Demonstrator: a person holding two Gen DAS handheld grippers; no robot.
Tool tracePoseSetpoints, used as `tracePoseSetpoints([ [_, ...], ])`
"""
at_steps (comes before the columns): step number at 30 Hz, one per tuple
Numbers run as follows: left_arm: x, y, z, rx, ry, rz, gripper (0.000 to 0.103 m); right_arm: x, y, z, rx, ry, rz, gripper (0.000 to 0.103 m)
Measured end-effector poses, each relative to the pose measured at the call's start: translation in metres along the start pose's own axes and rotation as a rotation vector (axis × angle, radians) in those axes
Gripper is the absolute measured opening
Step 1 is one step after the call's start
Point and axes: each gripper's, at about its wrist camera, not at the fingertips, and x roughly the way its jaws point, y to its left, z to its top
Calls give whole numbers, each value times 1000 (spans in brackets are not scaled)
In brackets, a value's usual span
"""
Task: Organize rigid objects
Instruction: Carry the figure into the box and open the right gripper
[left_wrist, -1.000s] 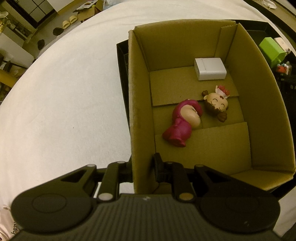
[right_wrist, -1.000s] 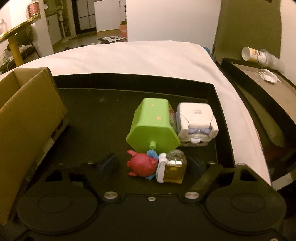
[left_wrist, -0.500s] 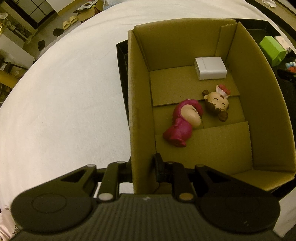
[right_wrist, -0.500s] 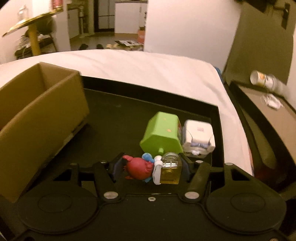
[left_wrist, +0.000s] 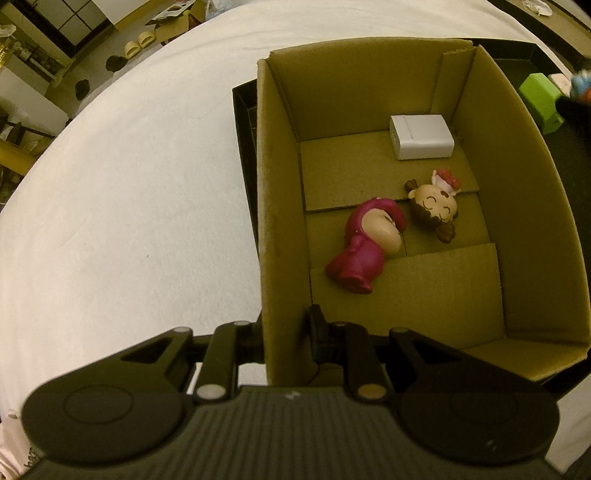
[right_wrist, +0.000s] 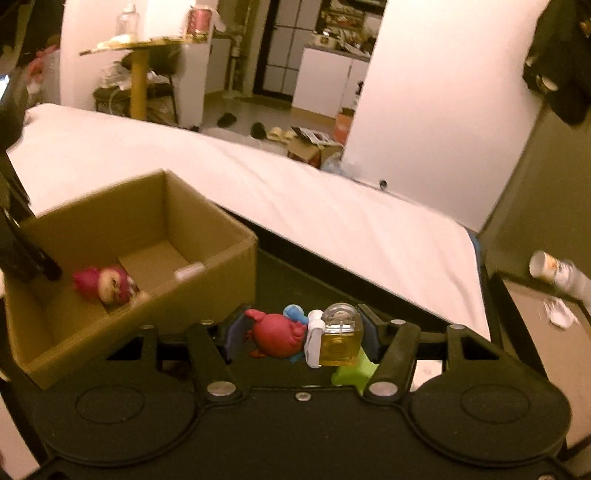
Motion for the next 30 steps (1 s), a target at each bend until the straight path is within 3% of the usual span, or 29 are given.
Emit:
tracePoseSetpoints([
  [15, -1, 1, 0, -2, -3, -4, 18, 6, 36, 53, -121, -85, 95, 59],
  [30, -3, 4, 0, 3, -6, -11, 18, 34, 75, 61, -218, -4, 196, 59],
])
